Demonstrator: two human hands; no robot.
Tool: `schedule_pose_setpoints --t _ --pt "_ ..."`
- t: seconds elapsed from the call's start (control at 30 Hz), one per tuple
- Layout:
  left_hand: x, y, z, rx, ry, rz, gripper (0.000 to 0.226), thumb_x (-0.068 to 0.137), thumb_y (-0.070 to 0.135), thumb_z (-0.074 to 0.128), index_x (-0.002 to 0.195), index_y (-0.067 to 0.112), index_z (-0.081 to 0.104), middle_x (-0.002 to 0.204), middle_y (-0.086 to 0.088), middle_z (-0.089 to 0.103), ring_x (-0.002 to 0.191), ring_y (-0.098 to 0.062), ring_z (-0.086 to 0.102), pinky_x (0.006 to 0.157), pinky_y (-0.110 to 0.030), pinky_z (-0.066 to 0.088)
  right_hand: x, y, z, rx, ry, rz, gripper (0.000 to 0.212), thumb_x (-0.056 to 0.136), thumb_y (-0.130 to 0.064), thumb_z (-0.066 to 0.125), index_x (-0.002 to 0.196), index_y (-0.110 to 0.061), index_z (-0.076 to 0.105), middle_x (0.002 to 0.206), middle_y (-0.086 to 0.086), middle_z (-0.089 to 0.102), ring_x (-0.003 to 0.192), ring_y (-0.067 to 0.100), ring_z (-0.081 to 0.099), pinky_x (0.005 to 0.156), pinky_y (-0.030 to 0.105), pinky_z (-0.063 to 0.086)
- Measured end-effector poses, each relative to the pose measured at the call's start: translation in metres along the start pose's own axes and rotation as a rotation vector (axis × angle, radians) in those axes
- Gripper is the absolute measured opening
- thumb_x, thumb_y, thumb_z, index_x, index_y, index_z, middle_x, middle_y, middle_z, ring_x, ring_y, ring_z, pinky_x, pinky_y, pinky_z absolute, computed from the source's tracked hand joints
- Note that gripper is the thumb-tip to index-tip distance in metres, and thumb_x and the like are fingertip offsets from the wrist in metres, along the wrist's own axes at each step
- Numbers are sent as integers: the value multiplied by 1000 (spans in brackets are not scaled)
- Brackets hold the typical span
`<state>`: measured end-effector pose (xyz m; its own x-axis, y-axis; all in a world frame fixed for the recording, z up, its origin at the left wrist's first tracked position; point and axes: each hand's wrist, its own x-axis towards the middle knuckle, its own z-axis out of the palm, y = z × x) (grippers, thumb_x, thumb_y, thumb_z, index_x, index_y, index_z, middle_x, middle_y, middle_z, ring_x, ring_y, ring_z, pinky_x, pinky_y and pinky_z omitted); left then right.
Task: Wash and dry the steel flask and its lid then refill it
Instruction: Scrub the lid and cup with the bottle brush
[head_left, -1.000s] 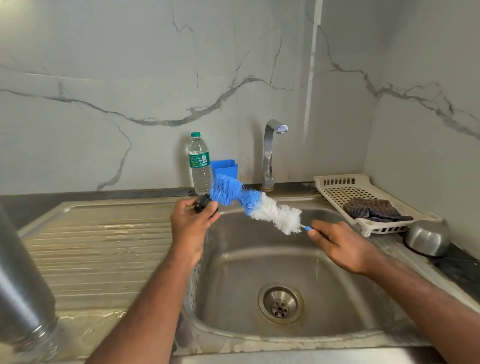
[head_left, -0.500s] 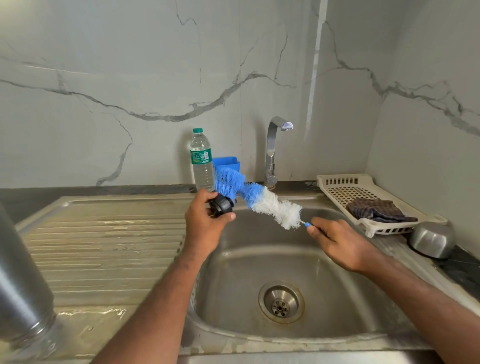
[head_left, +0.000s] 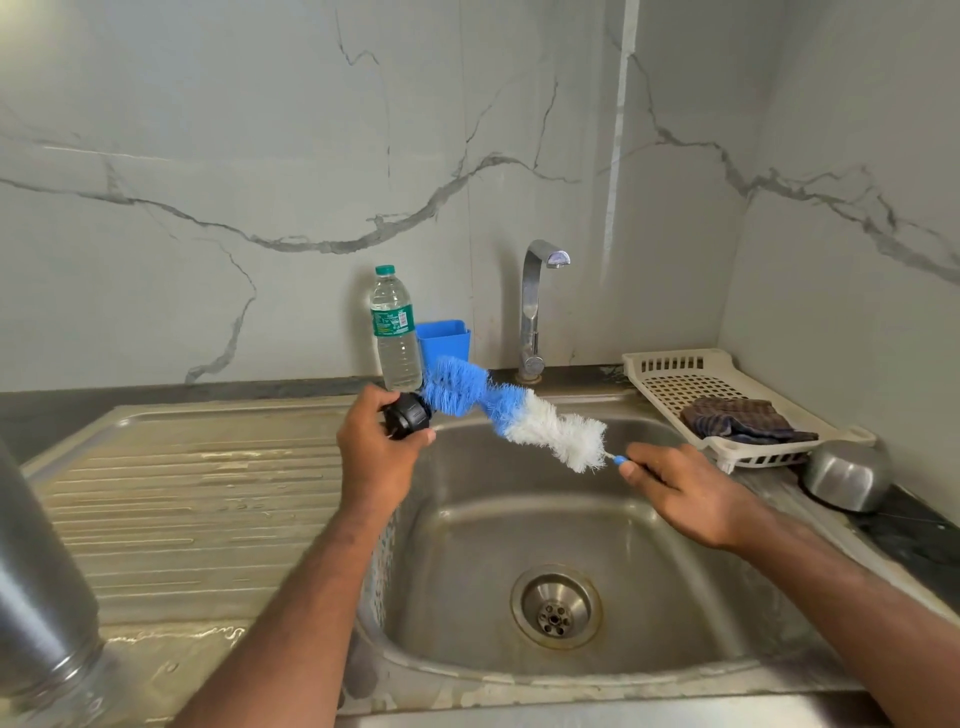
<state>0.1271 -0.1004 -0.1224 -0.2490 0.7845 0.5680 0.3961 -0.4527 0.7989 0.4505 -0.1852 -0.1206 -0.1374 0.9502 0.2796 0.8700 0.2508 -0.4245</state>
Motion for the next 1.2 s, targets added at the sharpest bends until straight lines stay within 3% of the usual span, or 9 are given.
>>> schedule_pose_setpoints --t 0.13,0.3,0.43,0.63,0.8,0.9,1.0,1.1,1.2 --pt "-10 9 8 -2 -142 55 56 63 1 93 100 22 58 103 -1 67 90 -24 69 80 -37 59 3 -11 4 21 13 -17 38 105 -37 45 72 -19 43 63 2 53 57 16 45 57 38 40" --pt "0 1 -7 -46 6 -31 53 65 -1 91 99 20 57 97 7 64 90 -24 68 74 -30 56 -2 1 0 21 -7 0 40 104 -40 46 69 -22 41 60 -1 51 62 23 52 61 45 44" --pt "-12 8 8 -51 -192 22 58 62 -2 93 99 27 57 104 2 68 91 -24 71 81 -36 60 2 -8 4 19 9 -1 39 105 -38 45 72 -18 43 64 5 54 64 25 52 60 43 42" --pt "1 -3 -4 -89 -39 -90 55 64 -3 91 99 22 57 100 4 66 92 -28 71 82 -50 61 -1 1 1 18 -19 3 40 105 -41 45 71 -21 42 63 -1 52 58 16 47 60 44 43" --pt "-9 6 12 -135 -172 -59 53 66 -2 91 104 18 59 109 -4 69 93 -23 70 80 -35 60 4 -10 7 27 5 -11 39 106 -38 43 72 -19 43 64 4 53 60 21 49 56 35 37" --pt "-1 4 -1 -351 -61 -203 37 80 1 82 111 7 62 110 -11 70 102 -24 71 83 -29 59 -1 -2 1 31 -17 -9 38 105 -40 44 71 -22 43 63 -2 52 59 17 48 58 40 42" --pt "-4 14 -4 -739 -177 -466 29 97 13 65 117 -7 58 114 -28 68 100 -37 73 79 -36 63 -2 -4 1 17 -17 -35 36 106 -39 44 73 -24 43 62 -1 52 60 20 51 58 37 42" --pt "-12 26 4 -725 -323 -560 42 103 36 54 113 -4 61 96 -26 72 81 -31 75 69 -32 63 3 -11 7 2 15 -67 31 106 -39 42 79 -25 43 62 0 53 58 19 51 56 36 40" --pt "-7 25 -3 -824 -263 -642 51 102 46 49 115 -1 63 88 -19 72 71 -22 71 63 -28 58 5 1 5 -13 57 -64 28 104 -46 38 81 -30 40 64 -3 53 60 17 53 60 44 46"
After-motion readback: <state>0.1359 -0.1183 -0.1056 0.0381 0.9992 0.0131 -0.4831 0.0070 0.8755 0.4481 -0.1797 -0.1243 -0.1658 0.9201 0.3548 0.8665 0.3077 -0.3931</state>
